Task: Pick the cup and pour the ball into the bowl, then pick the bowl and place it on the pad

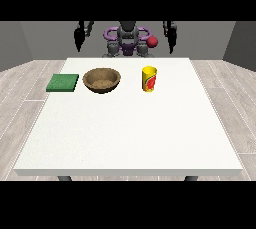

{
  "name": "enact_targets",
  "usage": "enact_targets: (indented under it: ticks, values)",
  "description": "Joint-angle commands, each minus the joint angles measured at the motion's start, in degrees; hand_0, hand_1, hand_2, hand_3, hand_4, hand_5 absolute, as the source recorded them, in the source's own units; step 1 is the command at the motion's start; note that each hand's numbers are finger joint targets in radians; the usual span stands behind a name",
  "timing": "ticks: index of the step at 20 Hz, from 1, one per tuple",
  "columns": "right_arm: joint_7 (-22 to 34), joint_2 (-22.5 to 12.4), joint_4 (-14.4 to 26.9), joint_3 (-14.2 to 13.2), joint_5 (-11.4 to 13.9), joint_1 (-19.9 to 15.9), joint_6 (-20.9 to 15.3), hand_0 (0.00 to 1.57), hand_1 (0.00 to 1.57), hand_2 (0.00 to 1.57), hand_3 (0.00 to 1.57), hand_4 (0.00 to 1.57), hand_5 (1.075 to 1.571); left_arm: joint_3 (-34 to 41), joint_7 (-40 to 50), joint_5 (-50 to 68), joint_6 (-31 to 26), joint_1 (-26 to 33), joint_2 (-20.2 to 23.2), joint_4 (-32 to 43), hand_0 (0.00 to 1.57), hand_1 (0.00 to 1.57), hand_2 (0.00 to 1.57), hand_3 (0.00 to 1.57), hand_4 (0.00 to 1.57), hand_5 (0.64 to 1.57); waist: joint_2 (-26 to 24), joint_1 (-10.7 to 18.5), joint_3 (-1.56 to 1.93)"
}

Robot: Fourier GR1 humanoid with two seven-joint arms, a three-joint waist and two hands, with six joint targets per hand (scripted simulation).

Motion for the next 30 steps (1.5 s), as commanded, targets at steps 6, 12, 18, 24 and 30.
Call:
enact_targets:
  ticks: [6, 12, 18, 24, 30]
  values:
    - [6.75, -3.29, -5.52, -0.8, -0.31, -0.73, 0.46, 0.0, 0.0, 0.0, 0.0, 0.0, 1.571, 0.83, 6.15, 0.94, -0.37, -0.83, 2.22, -6.05, 0.0, 0.0, 0.0, 0.0, 0.0, 1.43, -15.29, -0.39, -2.08]
    - [-1.43, -2.16, -0.3, -6.27, -7.46, 0.83, 4.78, 0.0, 0.0, 0.0, 0.0, 0.0, 1.571, 3.41, 2.04, 7.96, 0.2, -1.87, -2.48, -11.04, 0.0, 0.0, 0.0, 0.0, 0.0, 1.421, -4.98, 2.84, -2.23]
    - [-7.35, -1.56, 2.04, -6.3, -7.76, -3.8, 7.21, 0.0, 0.0, 0.0, 0.0, 0.0, 1.571, 7.71, -8.48, 7.39, -0.57, -8.53, -0.92, -2.11, 0.0, 0.0, 0.0, 0.0, 0.0, 1.401, 2.86, -0.04, -2.25]
    - [-13.77, -1.97, 7.16, -6.62, -6.16, -8.04, 8.44, 0.0, 0.0, 0.0, 0.0, 0.0, 1.569, 10.1, -11.85, 6.77, 1.97, -17.76, -0.62, 5.5, 0.0, 0.0, 0.0, 0.0, 0.0, 1.402, 9.37, -2.42, -2.24]
    - [-12.43, -4.04, 8.86, -8.68, -7.51, -15.3, 8.24, 0.0, 0.0, 0.0, 0.0, 0.0, 1.569, 13.45, -24.4, 7.18, 0.22, -20.45, 0.17, 17.79, 0.0, 0.0, 0.0, 0.0, 0.0, 1.381, 14.73, -2.75, -2.27]
